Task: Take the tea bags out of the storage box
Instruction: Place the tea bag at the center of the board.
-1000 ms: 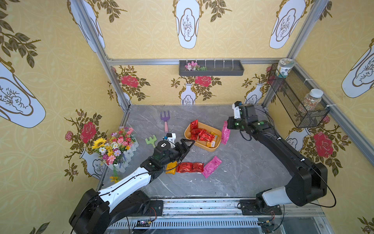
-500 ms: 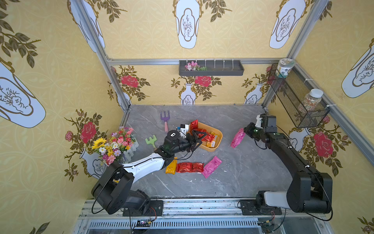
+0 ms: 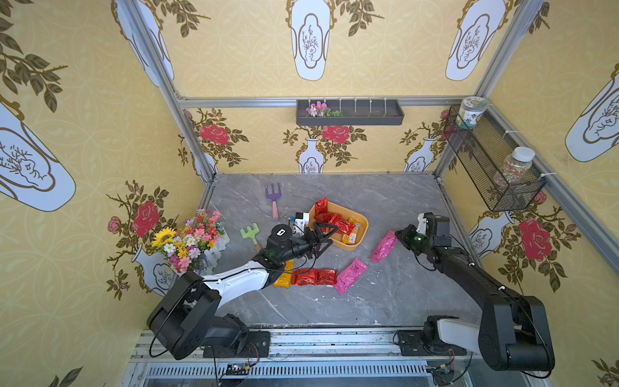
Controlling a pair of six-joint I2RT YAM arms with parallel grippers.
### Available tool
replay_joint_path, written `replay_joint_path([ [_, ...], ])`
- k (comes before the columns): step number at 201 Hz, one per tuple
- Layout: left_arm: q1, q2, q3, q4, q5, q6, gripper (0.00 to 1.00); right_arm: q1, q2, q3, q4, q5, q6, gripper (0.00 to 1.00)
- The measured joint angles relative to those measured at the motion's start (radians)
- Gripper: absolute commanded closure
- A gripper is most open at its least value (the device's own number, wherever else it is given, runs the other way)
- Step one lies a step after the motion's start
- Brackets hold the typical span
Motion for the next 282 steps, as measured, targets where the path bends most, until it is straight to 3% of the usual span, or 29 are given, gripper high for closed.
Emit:
replay_joint_path([
  [83, 0.0, -0.09, -0.085, 0.018, -0.041, -0.015, 0.07, 0.04, -0.092, -0.185, 0.097, 0.031, 0.076, 0.99],
  [94, 0.0, -0.091, -0.085, 0.018, -0.042, -0.015, 0.07, 0.047, -0.117, -0.206, 0.1, 0.053, 0.077, 0.92],
  [122, 0.0, -0.095, -0.085, 0.018, -0.042, -0.021, 0.06, 0.054, -0.19, -0.228, 0.077, 0.103, 0.098, 0.59],
  [138, 0.0, -0.098, -0.085, 0.018, -0.042, -0.021, 0.06, 0.054, -0.229, -0.229, 0.043, 0.137, 0.103, 0.34],
  [165, 0.0, -0.099, -0.085, 0.018, -0.042, -0.021, 0.06, 0.053, -0.291, -0.216, -0.048, 0.198, 0.108, 0.2],
  [199, 0.003, -0.105, -0.101, 0.021, -0.042, -0.021, 0.05, 0.055, -0.368, -0.167, -0.162, 0.276, 0.112, 0.19],
  [230, 0.032, -0.147, -0.12, 0.005, -0.051, -0.021, 0.05, 0.089, -0.358, -0.079, -0.222, 0.325, 0.079, 0.24],
  [254, 0.071, -0.23, -0.106, -0.101, -0.068, 0.015, 0.05, 0.18, -0.277, 0.027, -0.242, 0.364, 0.032, 0.32],
  [282, 0.11, -0.345, -0.048, -0.297, -0.121, 0.102, 0.02, 0.337, -0.113, 0.213, -0.242, 0.436, -0.058, 0.33],
])
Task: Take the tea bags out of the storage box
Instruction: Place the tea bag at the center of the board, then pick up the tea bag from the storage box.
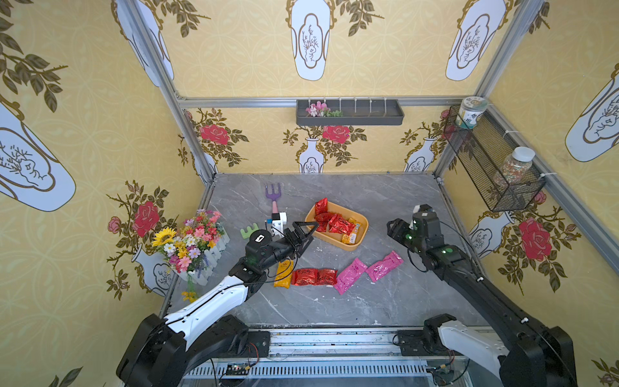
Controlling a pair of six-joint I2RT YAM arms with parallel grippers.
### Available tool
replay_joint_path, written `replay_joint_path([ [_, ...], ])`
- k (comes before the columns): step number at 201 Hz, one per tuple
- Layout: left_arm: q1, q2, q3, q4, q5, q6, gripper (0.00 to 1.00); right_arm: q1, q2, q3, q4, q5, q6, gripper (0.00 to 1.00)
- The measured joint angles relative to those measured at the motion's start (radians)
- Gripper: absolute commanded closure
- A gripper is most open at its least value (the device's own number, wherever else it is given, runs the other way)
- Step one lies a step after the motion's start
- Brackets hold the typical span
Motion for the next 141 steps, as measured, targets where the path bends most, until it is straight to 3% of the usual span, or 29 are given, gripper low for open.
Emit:
replay_joint_path([
  [59, 0.074, -0.159, -0.001, -0.292, -0.054, 0.114, 0.01, 0.244, 0.399, 0.447, -0.087, 0.085, -0.243, 0.19],
  [97, 0.116, -0.211, -0.04, -0.356, -0.054, 0.127, 0.01, 0.282, 0.655, 0.748, -0.261, 0.117, -0.399, 0.11],
  [141, 0.126, -0.227, -0.066, -0.367, -0.039, 0.127, 0.01, 0.3, 0.819, 0.878, -0.426, 0.185, -0.513, 0.08],
])
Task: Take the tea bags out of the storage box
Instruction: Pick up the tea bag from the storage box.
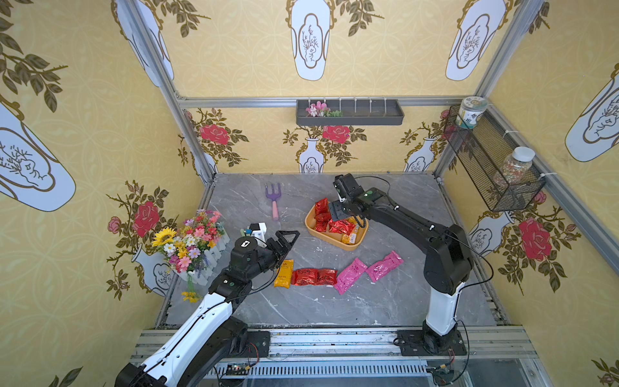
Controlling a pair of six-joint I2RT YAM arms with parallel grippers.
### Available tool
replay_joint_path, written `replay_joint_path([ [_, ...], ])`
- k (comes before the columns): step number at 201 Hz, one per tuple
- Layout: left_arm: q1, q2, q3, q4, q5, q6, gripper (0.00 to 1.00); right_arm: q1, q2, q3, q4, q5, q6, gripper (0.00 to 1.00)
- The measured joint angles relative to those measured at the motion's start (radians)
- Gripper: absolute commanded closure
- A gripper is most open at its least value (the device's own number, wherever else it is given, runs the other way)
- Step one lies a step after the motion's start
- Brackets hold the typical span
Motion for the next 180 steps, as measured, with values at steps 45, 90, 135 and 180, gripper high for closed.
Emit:
replay_joint_path([
  [45, 0.001, -0.004, -0.02, 0.002, 0.015, -0.007, 0.0, 0.045, 0.129, 0.067, -0.09, 0.066, -0.073, 0.06],
  [90, 0.002, -0.007, -0.021, 0.003, 0.024, -0.008, 0.0, 0.074, 0.203, 0.106, -0.123, 0.133, -0.096, 0.08],
  [135, 0.006, -0.008, -0.021, 0.004, 0.029, -0.015, 0.0, 0.073, 0.253, 0.14, -0.134, 0.164, -0.101, 0.14],
  [180, 0.008, -0.008, -0.026, 0.005, 0.031, -0.018, 0.0, 0.074, 0.281, 0.14, -0.143, 0.182, -0.108, 0.17],
])
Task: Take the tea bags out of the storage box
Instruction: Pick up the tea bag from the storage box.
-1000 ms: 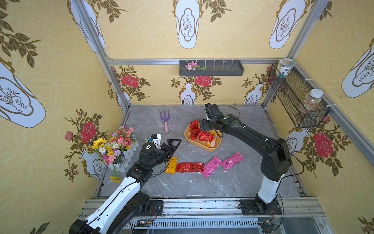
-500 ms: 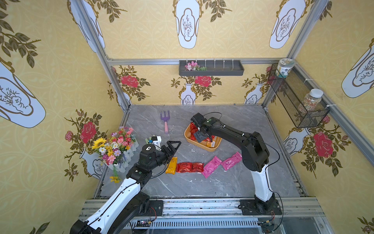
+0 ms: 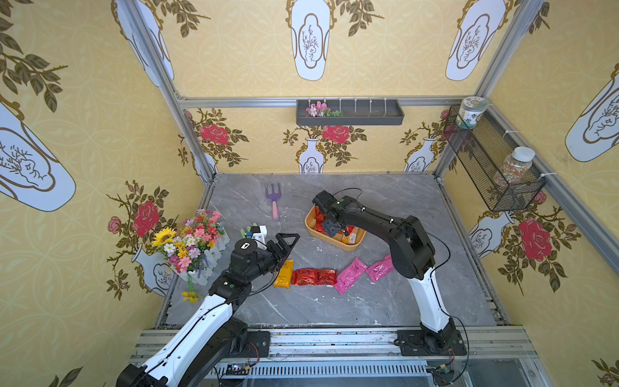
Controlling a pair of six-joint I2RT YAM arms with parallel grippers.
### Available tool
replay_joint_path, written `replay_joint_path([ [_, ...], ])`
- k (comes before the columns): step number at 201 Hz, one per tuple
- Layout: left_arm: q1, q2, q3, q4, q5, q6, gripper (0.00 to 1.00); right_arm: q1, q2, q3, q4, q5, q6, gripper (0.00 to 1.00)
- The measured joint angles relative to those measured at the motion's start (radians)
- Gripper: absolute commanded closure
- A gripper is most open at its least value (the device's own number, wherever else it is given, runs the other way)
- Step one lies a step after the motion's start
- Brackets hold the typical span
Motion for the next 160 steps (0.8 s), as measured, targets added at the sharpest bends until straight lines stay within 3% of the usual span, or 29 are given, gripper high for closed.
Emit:
replay_joint_path([
  [122, 0.002, 0.023, 0.0, 0.02, 0.01, -0.014, 0.0, 0.002, 0.01, 0.0, 0.027, 0.027, -0.001, 0.38],
  [160, 0.002, 0.024, 0.002, 0.024, 0.011, -0.016, 0.01, 0.002, -0.029, -0.016, 0.028, 0.029, 0.009, 0.39],
])
